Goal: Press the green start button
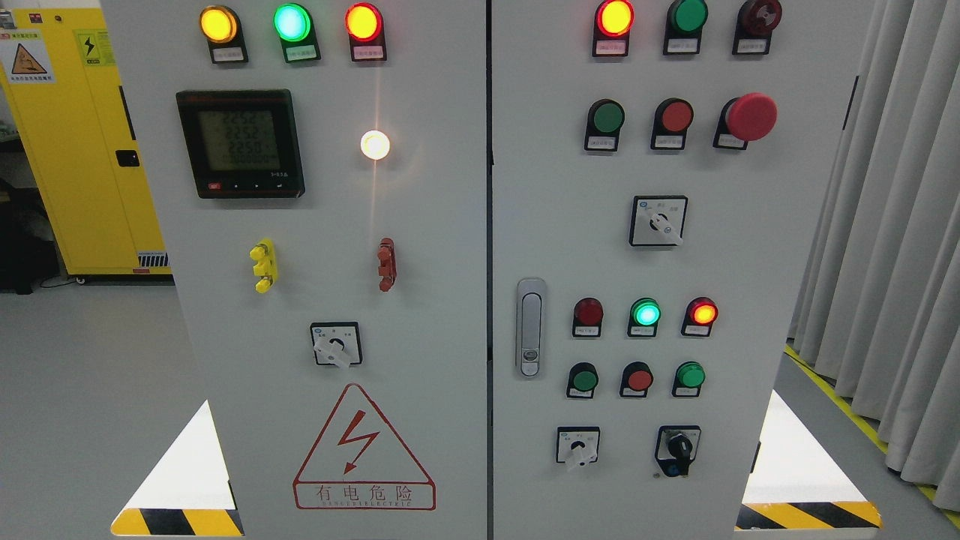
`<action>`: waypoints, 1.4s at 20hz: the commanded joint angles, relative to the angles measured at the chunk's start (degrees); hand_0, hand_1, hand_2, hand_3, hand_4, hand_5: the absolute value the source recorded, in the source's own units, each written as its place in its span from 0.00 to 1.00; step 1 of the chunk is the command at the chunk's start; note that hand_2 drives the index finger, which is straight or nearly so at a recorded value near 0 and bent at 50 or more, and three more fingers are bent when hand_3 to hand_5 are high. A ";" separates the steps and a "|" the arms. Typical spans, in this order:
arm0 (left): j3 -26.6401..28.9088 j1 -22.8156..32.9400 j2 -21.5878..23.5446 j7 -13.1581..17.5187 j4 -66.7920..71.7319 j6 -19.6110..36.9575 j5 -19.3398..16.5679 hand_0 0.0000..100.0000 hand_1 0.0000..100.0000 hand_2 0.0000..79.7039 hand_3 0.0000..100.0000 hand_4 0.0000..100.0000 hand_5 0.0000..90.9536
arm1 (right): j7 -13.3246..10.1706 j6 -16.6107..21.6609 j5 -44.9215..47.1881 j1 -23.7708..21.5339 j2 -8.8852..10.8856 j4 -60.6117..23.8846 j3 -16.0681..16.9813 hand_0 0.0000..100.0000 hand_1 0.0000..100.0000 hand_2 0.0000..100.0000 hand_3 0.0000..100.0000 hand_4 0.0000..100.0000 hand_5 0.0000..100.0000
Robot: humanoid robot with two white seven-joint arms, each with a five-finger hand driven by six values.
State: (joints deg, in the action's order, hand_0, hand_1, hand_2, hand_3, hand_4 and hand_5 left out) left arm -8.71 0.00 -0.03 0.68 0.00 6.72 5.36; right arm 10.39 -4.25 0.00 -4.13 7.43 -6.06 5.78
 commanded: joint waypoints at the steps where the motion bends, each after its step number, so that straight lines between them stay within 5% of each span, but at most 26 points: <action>1: 0.01 -0.35 1.09 0.02 -1.23 -0.04 0.00 0.12 0.56 0.00 0.00 0.00 0.00 | 0.07 0.03 -1.67 0.00 -0.05 0.00 0.02 0.14 0.29 0.00 0.00 0.00 0.00; 10: 0.01 -0.35 1.09 0.02 -1.23 -0.13 0.00 0.12 0.56 0.00 0.00 0.00 0.00 | 0.51 1.69 -1.93 0.00 0.13 -1.75 -0.51 0.14 0.29 0.00 0.00 0.00 0.00; 14: 0.01 -0.35 1.00 0.02 -1.23 -0.04 0.00 0.12 0.56 0.00 0.00 0.00 0.00 | 0.07 9.24 -2.11 -1.83 -0.23 -10.35 -0.60 0.14 0.31 0.00 0.00 0.00 0.00; 19: 0.01 -0.35 1.00 0.02 -1.14 -0.13 0.00 0.12 0.56 0.00 0.00 0.00 0.00 | 4.28 10.66 -1.85 -7.28 -0.75 -27.29 -0.95 0.14 0.34 0.00 0.00 0.00 0.00; 23: 0.01 -0.26 0.39 0.02 -1.14 -0.13 0.00 0.12 0.56 0.00 0.00 0.00 0.00 | 5.78 22.40 -2.46 -10.54 -4.53 -37.51 -1.13 0.14 0.35 0.00 0.00 0.00 0.00; 28: 0.01 -0.26 -0.40 0.02 -1.06 -0.13 0.00 0.12 0.56 0.00 0.00 0.00 0.00 | 5.96 36.92 -3.52 -10.46 -4.01 -39.29 -2.97 0.14 0.39 0.00 0.00 0.00 0.00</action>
State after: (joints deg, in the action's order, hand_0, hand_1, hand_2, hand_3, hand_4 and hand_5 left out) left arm -8.70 0.00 0.00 0.69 0.00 6.59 5.36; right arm 16.12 26.00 -2.44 -12.99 5.19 -30.33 4.48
